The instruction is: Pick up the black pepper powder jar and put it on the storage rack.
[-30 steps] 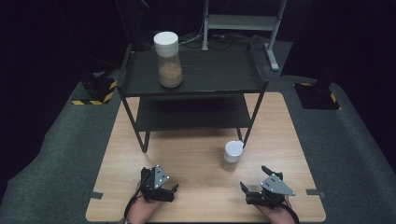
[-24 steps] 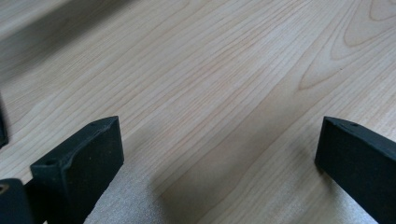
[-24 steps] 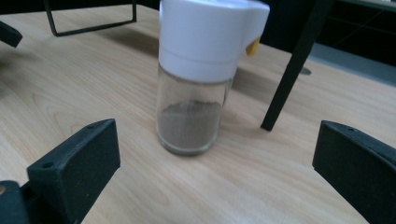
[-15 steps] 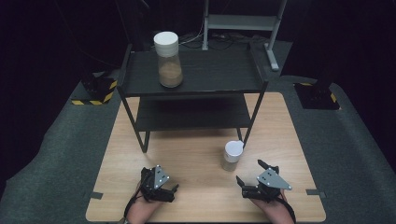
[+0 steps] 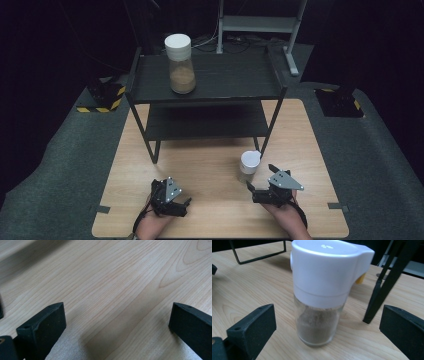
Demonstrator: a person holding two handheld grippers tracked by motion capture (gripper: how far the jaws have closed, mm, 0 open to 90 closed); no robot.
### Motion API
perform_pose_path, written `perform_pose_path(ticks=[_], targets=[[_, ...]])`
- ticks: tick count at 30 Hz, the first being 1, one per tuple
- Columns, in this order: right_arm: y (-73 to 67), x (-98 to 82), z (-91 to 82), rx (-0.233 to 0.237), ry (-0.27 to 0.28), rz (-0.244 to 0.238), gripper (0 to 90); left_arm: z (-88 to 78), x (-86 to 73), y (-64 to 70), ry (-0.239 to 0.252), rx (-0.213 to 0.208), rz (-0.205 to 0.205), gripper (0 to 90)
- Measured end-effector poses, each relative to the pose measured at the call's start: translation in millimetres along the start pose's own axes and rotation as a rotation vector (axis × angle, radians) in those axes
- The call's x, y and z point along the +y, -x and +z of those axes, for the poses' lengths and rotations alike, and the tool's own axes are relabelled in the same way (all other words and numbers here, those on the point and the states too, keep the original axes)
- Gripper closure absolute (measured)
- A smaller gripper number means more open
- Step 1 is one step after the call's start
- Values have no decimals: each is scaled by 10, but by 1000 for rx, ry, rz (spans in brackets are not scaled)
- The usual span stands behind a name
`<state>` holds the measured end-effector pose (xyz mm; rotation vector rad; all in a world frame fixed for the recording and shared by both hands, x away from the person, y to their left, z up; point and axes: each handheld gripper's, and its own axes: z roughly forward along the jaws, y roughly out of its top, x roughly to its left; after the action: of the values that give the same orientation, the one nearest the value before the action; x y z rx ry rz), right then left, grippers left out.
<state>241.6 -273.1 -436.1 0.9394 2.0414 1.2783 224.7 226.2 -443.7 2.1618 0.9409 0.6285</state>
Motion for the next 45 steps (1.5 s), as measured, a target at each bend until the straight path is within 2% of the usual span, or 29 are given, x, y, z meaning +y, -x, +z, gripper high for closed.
perform_pose_path(ticks=[8,16,21,28,45], targets=[[29,40,140,18,14,22,21,0,0,-1,0,-1,1,14],[107,2,252,48,32,73,160,0,-3,-1,2,-3,5,14],[159,-39,302,67,45,105,212,0,0,3,1,-2,8,13],[147,-79,330,75,74,100,270,-1,-2,11,2,2,9,14],[117,-110,355,67,92,105,292,-1,-5,-6,3,-4,3,14]])
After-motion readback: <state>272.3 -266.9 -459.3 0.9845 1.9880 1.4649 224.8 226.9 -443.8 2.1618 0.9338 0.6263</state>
